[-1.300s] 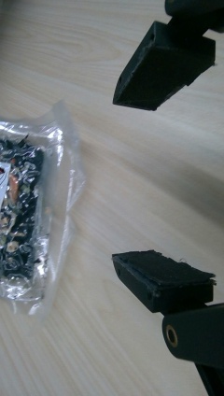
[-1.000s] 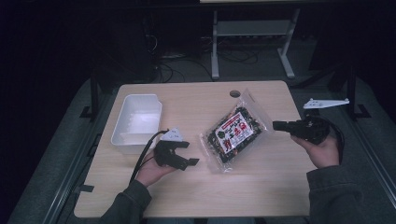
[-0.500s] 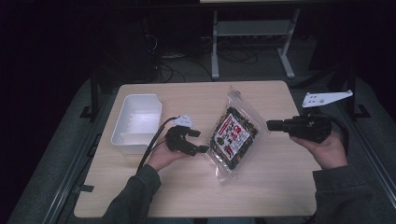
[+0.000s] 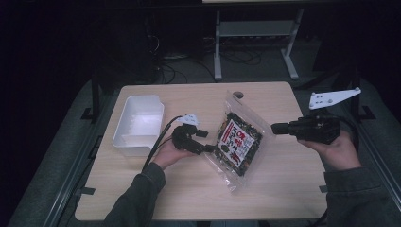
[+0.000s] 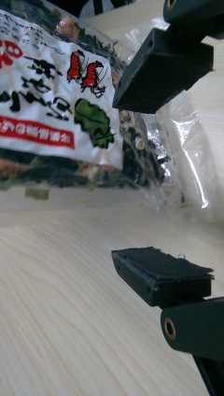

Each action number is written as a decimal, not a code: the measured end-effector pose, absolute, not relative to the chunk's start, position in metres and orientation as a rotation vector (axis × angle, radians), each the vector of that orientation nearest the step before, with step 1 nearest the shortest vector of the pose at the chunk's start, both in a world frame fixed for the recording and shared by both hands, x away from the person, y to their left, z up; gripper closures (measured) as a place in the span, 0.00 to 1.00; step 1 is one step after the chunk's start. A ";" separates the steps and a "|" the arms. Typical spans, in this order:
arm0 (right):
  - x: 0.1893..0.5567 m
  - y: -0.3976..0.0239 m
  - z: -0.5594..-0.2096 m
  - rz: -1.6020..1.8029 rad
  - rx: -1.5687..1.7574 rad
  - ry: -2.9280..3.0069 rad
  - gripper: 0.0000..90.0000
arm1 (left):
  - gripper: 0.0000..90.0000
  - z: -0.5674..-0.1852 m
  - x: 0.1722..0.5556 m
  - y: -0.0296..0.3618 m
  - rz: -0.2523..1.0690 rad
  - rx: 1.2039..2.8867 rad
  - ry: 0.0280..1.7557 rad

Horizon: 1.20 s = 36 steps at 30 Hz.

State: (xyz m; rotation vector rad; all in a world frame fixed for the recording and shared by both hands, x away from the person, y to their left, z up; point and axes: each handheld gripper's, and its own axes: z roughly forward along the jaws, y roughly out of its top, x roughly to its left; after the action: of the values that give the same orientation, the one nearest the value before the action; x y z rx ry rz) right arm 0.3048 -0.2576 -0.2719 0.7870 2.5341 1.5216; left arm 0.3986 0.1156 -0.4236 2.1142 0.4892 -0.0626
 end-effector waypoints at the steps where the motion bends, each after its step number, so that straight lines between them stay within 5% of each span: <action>1: 0.305 -0.258 -0.271 1.521 0.782 2.535 1.00 | 0.25 -0.424 0.399 0.115 -0.062 2.114 0.485; 19: 0.317 -0.257 -0.269 1.552 0.780 2.527 1.00 | 0.37 -0.438 0.415 0.096 -0.311 2.056 0.435; 31: 0.326 -0.272 -0.283 1.531 0.915 2.448 1.00 | 0.75 -0.432 0.403 0.103 -0.283 2.084 0.349; 36: 0.332 -0.280 -0.293 1.543 0.988 2.406 1.00 | 0.81 -0.427 0.393 0.104 -0.230 2.101 0.324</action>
State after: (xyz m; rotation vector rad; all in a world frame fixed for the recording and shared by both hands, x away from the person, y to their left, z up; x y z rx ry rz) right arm 0.3320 -0.2803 -0.2931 0.9876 2.4061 1.5426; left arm 0.3933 0.1044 -0.4270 2.1015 0.3238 -0.2296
